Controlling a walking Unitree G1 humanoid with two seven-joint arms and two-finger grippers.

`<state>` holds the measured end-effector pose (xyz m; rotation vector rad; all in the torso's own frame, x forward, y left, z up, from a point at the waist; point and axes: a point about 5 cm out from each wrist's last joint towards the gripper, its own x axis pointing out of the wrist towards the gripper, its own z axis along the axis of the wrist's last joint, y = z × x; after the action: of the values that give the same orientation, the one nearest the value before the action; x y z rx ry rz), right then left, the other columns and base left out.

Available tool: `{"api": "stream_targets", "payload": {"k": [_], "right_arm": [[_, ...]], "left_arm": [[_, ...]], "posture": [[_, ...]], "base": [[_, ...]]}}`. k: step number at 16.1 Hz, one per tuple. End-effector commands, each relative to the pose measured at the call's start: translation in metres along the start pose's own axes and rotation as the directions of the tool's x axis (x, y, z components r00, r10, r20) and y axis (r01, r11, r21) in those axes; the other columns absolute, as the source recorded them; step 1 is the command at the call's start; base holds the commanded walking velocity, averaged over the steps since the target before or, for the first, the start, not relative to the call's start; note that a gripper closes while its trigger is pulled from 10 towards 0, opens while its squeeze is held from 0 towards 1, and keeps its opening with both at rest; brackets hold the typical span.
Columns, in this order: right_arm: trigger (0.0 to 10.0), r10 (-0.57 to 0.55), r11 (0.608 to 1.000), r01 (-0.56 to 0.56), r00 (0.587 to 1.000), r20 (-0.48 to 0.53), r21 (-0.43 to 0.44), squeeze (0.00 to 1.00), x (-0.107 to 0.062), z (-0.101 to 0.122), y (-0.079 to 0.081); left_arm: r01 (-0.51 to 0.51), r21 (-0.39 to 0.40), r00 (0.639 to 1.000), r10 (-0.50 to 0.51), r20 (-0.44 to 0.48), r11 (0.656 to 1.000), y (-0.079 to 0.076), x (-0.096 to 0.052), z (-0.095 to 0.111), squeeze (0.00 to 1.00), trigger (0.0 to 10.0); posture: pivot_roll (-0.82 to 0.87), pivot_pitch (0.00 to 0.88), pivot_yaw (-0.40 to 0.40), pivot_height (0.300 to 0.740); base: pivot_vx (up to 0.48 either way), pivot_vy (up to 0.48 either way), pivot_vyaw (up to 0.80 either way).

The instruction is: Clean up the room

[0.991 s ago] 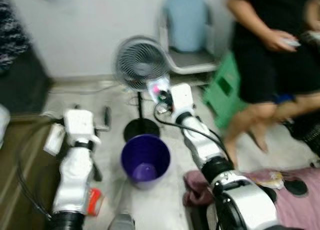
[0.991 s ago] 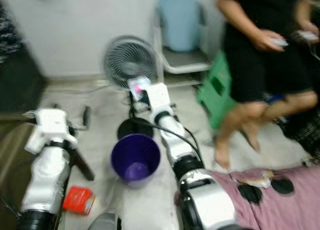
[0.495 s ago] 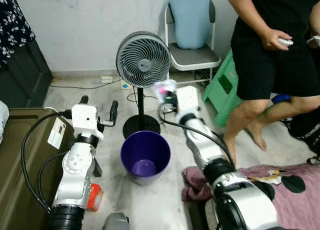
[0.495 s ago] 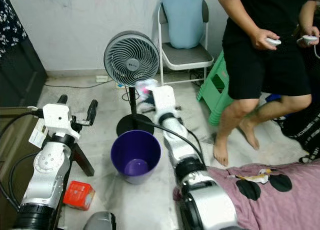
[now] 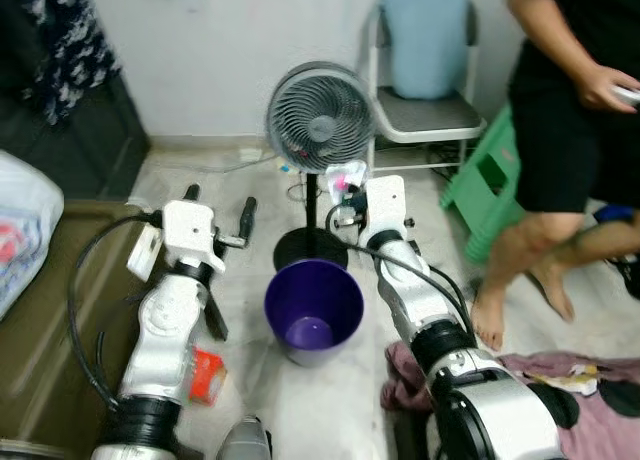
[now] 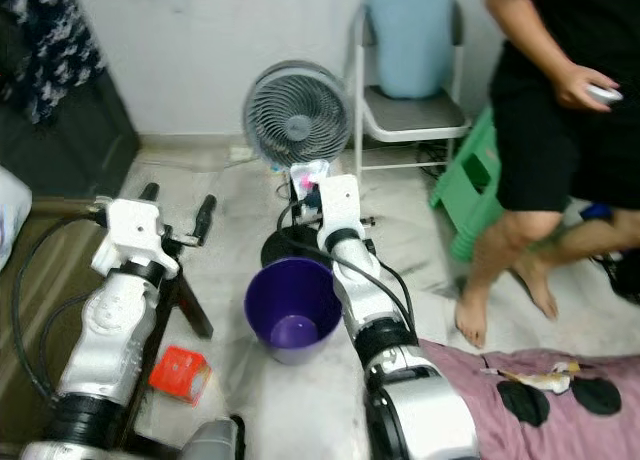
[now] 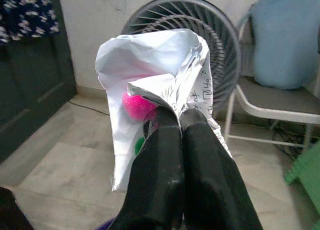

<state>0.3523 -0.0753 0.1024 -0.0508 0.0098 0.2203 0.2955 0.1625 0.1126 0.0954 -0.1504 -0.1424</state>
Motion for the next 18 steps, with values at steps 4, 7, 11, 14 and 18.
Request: {"api": "stream_targets", "payload": {"k": [4,7,11,14,18], "right_arm": [[10.0,0.013,1.0,-0.013,1.0,0.007,0.002,0.0,0.003,0.005,0.004],[10.0,-0.04,0.999,0.04,0.999,0.024,0.01,0.0,0.001,0.006,-0.007],[10.0,-0.178,0.984,0.178,0.982,0.058,0.01,0.0,-0.012,0.005,-0.042],[10.0,-0.261,0.965,0.262,0.963,0.063,-0.008,0.0,-0.026,0.001,-0.062],[10.0,-0.358,0.933,0.359,0.932,0.058,0.006,0.0,-0.042,-0.005,-0.076]], "left_arm": [[-0.02,0.015,1.0,0.02,0.007,1.0,-0.001,-0.003,0.002,0.0,10.0],[0.001,-0.007,1.0,-0.001,0.016,1.0,-0.009,0.005,0.004,0.0,10.0],[0.133,-0.063,0.991,-0.13,0.041,0.989,-0.036,0.024,0.009,0.0,10.0],[0.207,-0.1,0.978,-0.204,0.039,0.973,-0.054,0.03,0.008,0.0,10.0],[0.292,-0.113,0.956,-0.289,0.042,0.95,-0.068,0.037,0.009,0.0,10.0]], "posture": [[0.08,0.0,-0.003,0.74],[0.04,0.0,0.033,0.74],[-0.06,0.0,0.096,0.74],[-0.14,0.0,0.164,0.74],[-0.17,0.0,0.199,0.74]], "base": [[0.0,0.0,0.8],[0.0,0.0,0.72],[0.0,0.0,0.0],[0.0,0.0,0.0],[0.0,0.0,0.0]]}}
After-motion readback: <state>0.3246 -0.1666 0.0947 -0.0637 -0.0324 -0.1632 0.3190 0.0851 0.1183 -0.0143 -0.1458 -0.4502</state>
